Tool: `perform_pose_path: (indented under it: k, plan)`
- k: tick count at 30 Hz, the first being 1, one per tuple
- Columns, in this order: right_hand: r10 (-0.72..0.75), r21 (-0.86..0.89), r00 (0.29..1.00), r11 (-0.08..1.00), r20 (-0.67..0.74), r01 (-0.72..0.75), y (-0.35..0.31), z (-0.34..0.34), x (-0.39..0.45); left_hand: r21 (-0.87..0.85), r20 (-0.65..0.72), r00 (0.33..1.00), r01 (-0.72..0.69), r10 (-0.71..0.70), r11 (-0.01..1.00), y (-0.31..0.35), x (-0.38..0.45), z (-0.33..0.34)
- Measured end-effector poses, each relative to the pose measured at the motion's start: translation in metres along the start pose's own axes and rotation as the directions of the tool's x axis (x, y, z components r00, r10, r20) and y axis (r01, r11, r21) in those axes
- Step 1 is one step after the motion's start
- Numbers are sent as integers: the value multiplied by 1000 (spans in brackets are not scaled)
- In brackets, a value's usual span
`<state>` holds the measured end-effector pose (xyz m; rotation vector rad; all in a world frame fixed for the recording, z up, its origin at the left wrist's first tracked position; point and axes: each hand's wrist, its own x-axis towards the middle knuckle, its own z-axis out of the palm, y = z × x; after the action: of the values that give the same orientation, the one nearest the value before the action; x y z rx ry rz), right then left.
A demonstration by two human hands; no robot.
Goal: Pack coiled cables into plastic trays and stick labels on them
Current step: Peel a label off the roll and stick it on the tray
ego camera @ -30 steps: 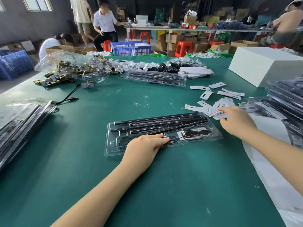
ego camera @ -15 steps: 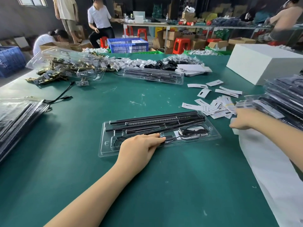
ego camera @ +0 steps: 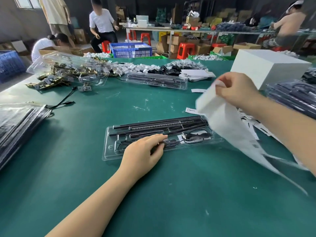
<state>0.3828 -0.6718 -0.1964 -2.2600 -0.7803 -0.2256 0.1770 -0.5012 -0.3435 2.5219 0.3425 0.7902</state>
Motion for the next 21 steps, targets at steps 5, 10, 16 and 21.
perform_pose_path:
  k: [5, 10, 16, 21]
  plan:
    - [109, 414, 992, 901, 68, -127, -42, 43, 0, -225, -43, 995, 83, -95, 971, -5, -4, -4]
    - [363, 714, 898, 558, 247, -423, -52, 69, -4, -317, 69, 985, 175, -161, 932, -8, -3, -5]
    - [378, 871, 827, 95, 416, -481, -51, 63, 1, -360, 95, 991, 122, -94, 925, 4, -6, -7]
    - [245, 851, 844, 111, 476, -513, -58, 41, -1, -581, 247, 967, 199, -62, 789, 27, -12, -2]
